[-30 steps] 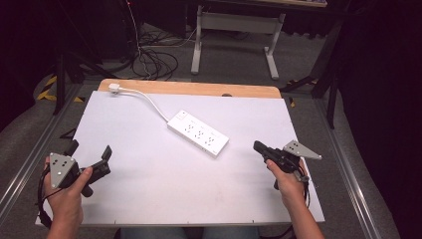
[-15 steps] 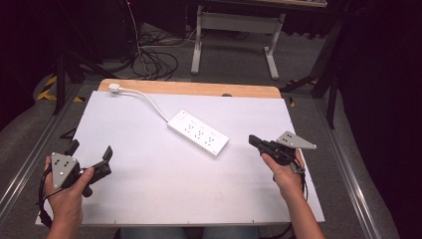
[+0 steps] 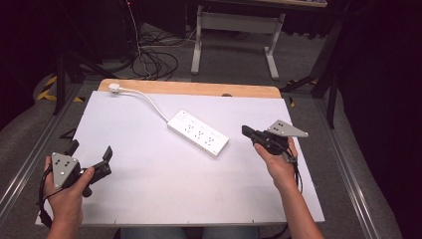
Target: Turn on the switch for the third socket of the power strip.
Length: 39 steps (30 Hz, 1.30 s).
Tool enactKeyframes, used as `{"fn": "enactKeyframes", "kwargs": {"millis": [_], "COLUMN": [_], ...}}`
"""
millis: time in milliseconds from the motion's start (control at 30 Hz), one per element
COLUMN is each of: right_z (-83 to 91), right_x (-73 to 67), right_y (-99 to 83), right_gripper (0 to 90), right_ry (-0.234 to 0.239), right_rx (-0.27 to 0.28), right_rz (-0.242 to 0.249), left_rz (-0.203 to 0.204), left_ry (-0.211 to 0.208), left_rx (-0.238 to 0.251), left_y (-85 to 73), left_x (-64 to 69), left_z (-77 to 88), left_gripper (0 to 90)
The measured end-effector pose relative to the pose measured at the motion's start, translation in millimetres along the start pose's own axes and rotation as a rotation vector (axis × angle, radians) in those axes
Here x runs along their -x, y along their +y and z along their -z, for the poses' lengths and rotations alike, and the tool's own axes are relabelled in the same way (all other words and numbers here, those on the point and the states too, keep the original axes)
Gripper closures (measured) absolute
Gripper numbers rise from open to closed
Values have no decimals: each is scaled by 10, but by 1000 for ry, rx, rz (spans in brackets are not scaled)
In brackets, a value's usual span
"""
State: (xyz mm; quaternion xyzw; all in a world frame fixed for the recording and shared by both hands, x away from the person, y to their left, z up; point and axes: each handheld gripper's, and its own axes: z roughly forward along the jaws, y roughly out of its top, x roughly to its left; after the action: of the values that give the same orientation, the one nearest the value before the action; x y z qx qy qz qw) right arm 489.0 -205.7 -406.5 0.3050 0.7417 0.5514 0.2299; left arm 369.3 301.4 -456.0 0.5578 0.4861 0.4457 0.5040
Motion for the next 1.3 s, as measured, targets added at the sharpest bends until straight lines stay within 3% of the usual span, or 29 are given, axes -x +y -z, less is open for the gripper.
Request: {"fn": "enactKeyframes", "kwargs": {"millis": [700,1300], "right_z": [-328,-459], "right_x": [-227,-193], "right_y": [136,136], "right_gripper": [900,900], "right_ry": [42,55], "right_rx": [-42,-86], "right_rz": [64,63], "left_rz": [-10,-5], "left_ry": [-7,-4], "left_rx": [-2,-8], "left_y": [-2,-11], "left_x": [3,-1], "left_z": [-11,-22], "left_gripper": [21,21]}}
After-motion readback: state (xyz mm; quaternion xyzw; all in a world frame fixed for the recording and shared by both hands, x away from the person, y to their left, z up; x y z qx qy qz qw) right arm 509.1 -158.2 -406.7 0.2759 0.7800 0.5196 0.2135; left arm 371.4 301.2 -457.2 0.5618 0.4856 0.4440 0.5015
